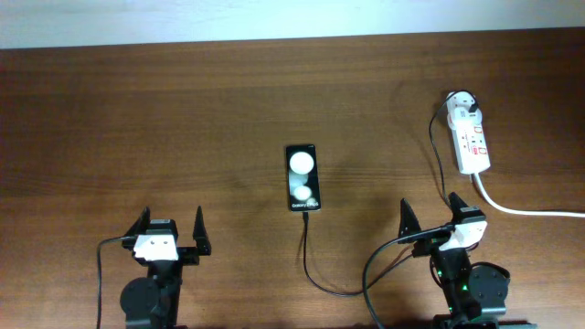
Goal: Plug charger to phone and switch on socket
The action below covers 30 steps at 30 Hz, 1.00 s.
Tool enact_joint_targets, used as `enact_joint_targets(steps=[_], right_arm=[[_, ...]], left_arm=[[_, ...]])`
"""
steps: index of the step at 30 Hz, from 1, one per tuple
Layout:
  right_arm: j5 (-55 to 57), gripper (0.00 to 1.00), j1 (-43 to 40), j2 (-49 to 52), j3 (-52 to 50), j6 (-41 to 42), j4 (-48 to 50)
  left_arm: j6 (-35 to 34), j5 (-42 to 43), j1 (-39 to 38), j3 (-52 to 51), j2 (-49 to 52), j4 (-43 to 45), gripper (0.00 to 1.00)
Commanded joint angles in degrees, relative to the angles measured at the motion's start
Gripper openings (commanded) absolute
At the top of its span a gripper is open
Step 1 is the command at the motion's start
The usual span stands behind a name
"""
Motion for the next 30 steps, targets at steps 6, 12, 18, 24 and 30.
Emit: enact_joint_targets(steps=[6, 12, 18, 24, 30], right_arm=[[-0.9, 0.99, 0.3, -0.1, -0.3, -10.0, -0.3], [-0.9, 0.99, 0.3, -0.1, -0.3, -10.0, -0.3], [-0.9, 0.99, 0.3, -0.2, -0.3, -10.0, -0.3], [-0.9, 0.99, 0.3, -0.2, -0.3, -10.0, -0.1], [-0.9, 0.99, 0.3, -0.2, -0.3, -10.0, -0.1]], left_arm=[[0.9, 0.8, -0.1, -0.2, 0.0, -0.1, 0.99], [0.9, 0.8, -0.1, -0.2, 0.0, -0.1, 0.99], [0.9, 0.8, -0.1, -0.2, 0.0, -0.1, 0.99], [0.9, 0.8, -0.1, -0.2, 0.0, -0.1, 0.99], [0.9, 0.8, -0.1, -0.2, 0.0, -0.1, 0.99]])
